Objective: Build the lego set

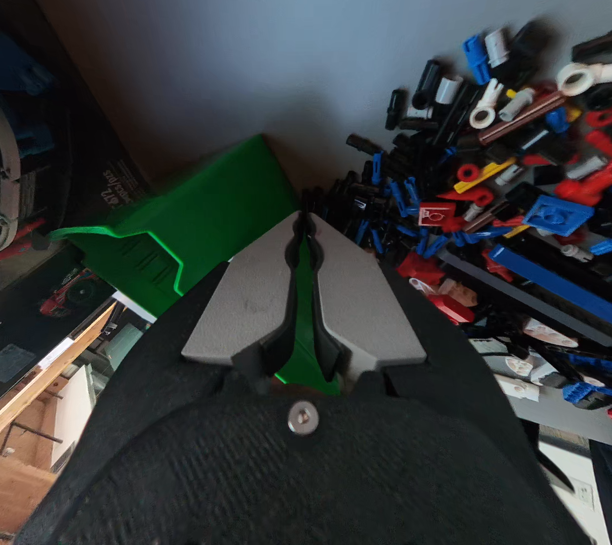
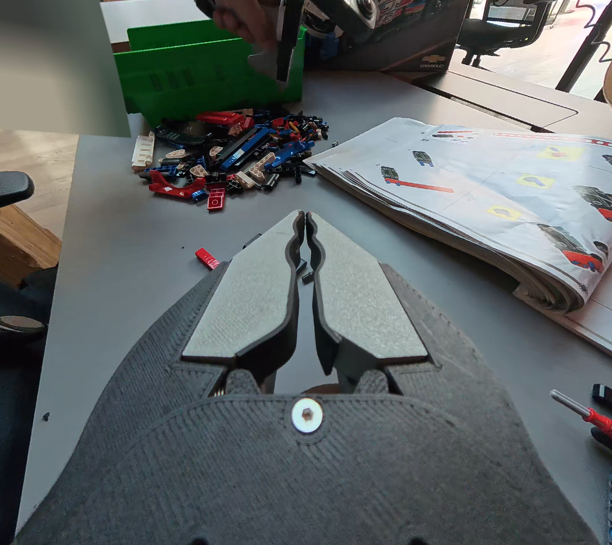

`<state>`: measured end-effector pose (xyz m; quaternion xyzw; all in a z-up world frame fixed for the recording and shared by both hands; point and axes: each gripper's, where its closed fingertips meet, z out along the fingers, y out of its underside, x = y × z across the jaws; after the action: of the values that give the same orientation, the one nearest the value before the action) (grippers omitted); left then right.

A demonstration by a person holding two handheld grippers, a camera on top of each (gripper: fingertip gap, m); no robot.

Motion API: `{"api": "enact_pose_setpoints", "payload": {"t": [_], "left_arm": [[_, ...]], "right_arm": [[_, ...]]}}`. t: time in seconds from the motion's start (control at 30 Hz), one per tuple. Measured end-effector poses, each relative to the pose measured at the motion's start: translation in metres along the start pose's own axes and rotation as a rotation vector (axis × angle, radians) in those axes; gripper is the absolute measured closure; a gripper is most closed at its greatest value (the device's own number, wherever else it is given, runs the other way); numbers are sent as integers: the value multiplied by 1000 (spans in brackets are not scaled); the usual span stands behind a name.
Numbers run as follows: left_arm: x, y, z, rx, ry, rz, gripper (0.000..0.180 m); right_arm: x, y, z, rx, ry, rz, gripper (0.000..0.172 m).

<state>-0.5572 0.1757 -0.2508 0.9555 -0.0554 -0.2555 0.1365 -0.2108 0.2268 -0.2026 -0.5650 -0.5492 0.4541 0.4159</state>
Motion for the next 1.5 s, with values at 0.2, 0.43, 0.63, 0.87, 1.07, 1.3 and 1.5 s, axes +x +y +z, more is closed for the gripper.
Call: {"api": "enact_pose_setpoints", "payload": {"t": [0.2,0.43,0.63,0.87,1.07,1.3,1.5], "left_arm": [[14,14,14,-72,52,45,180],[40,18,11,-77,197,86,180],[32,5,-8,39,218,40,179],[13,10,-24,97,209,0,176],[20,17,-8,15,176,78,168],[29,19,2,-50,195,153,167],[48,9,4,-45,298,159,180]], "right_arm": [[0,1,1,-7,4,-3,172],[3,2,1,-9,13,0,172],[5,3,0,-8,23,5,172],[6,3,1,-9,24,10,172],[7,2,0,-4,29,12,172],[7,2,0,-3,28,13,172],[8,2,0,-1,32,13,172]]}}
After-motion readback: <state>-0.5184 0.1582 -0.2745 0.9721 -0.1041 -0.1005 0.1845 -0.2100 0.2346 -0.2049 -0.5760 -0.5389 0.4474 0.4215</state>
